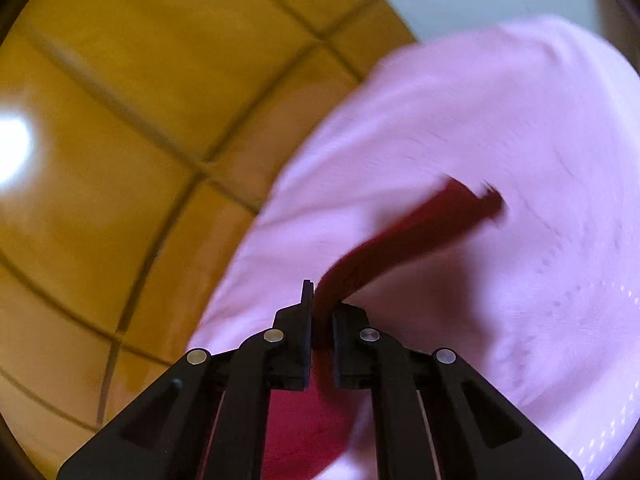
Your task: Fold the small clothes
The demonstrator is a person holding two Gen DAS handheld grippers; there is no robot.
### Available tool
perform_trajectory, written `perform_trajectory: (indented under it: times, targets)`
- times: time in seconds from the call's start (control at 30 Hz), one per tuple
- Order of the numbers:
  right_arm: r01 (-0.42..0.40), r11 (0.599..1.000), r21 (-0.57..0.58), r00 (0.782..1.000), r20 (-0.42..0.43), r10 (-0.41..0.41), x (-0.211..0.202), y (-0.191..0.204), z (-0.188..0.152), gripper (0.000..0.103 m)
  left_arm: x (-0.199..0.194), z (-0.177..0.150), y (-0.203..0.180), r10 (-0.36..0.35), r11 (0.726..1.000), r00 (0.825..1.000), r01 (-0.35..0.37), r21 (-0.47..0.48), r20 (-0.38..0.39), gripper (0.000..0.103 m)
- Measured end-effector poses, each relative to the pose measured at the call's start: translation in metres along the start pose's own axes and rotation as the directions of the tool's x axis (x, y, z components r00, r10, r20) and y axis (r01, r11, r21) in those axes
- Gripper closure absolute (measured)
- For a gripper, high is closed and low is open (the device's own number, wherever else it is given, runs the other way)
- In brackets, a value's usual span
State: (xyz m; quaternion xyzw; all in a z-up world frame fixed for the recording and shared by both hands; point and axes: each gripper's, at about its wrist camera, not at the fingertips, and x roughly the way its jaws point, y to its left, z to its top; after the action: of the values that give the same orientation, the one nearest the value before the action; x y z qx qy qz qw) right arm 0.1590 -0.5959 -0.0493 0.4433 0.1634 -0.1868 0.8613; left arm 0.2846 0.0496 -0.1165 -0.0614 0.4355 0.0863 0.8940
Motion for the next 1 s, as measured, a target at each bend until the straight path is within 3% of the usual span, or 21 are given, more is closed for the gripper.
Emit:
perform_trajectory:
  times: [0.13,0.2,0.37,0.67,0.73,0.9,1.0]
  targets:
    - [-0.036,0.984,-0.175,0.999,0.013,0.039,-0.02,0.068,-0.016,0.096,-0.016,0.002,0.01,-0.07,0.996,0.997,0.068,-0.057,-0.025,0.002]
    - [-0.074,0.961,-0.265,0.997,0.013,0.08,-0.029,0.103,-0.031,0.096,-0.036,-0.006,0.021,-0.129,0.983,0.992,0.129,-0.127,0.009,0.002]
    - [-0.188,0.905,-0.383,0.982,-0.066,0.176,-0.03,0.167,-0.074,0.096,-0.062,-0.032,0.027,-0.133,0.983,0.991,0.135,-0.123,0.022,0.002]
    - [-0.346,0.764,-0.545,0.932,-0.292,0.214,-0.022,0.234,-0.218,0.096,-0.08,-0.06,0.049,-0.17,0.974,0.985,0.17,-0.151,0.012,0.002]
    - [-0.355,0.715,-0.602,0.928,-0.321,0.19,-0.018,0.239,-0.249,0.096,-0.081,-0.065,0.052,-0.167,0.974,0.986,0.166,-0.156,0.008,0.002]
    - [-0.354,0.507,-0.786,0.93,-0.353,0.103,-0.014,0.249,-0.328,0.096,-0.085,-0.071,0.057,-0.172,0.97,0.985,0.172,-0.169,0.014,0.002]
    - [-0.385,0.433,-0.815,0.916,-0.394,0.074,-0.015,0.246,-0.353,0.096,-0.084,-0.069,0.053,-0.175,0.97,0.985,0.174,-0.167,0.008,0.002]
